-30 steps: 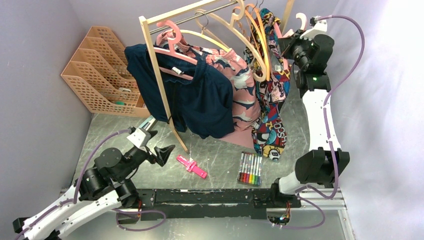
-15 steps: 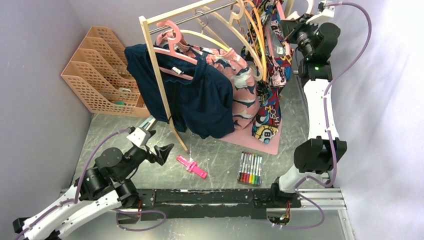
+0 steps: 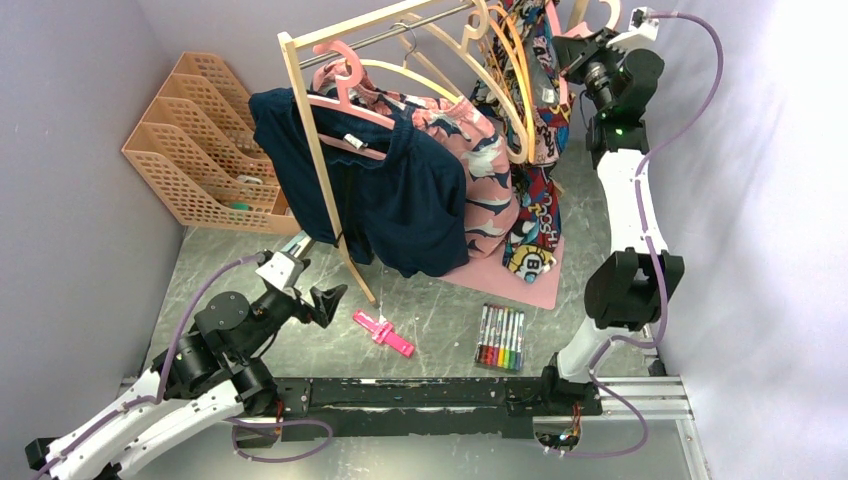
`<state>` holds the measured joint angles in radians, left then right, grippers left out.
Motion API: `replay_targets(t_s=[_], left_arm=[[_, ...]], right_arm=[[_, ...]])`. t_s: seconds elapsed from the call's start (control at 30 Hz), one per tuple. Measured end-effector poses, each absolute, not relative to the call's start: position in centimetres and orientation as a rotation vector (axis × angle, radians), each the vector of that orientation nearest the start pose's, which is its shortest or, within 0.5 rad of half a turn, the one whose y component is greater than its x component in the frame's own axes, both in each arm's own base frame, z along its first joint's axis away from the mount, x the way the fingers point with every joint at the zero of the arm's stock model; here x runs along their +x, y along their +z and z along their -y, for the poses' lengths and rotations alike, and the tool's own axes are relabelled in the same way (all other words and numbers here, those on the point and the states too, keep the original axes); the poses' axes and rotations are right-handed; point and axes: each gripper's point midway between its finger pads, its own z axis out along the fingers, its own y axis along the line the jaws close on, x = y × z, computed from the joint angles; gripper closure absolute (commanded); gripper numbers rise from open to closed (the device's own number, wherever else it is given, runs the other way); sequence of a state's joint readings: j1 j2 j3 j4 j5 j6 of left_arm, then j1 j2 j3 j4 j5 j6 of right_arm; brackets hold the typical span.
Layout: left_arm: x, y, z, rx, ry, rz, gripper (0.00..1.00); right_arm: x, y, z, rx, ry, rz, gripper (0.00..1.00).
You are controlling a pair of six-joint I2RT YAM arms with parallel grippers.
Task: Place the shorts on the hanger
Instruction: Place the hanger at the clothesline.
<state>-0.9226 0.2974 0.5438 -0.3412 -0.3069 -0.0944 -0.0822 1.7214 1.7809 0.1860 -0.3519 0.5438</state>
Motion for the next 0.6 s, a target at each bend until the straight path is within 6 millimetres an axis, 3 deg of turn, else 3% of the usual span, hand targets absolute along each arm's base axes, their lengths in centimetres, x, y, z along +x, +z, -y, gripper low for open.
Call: replay_targets(t_s=[0.17, 0.6], left_arm=[[17.8, 24.5, 15.0, 0.448, -0.505, -1.625, 0.05], [18.2, 24.4, 14.6, 0.43, -0.486, -1.632, 0.05]], right_arm=[[55.4, 47.9, -3.9, 0.128, 0.665, -1.337, 1.0], [56.0, 50.5, -3.8, 0.147, 0.79, -1.25, 1.0]])
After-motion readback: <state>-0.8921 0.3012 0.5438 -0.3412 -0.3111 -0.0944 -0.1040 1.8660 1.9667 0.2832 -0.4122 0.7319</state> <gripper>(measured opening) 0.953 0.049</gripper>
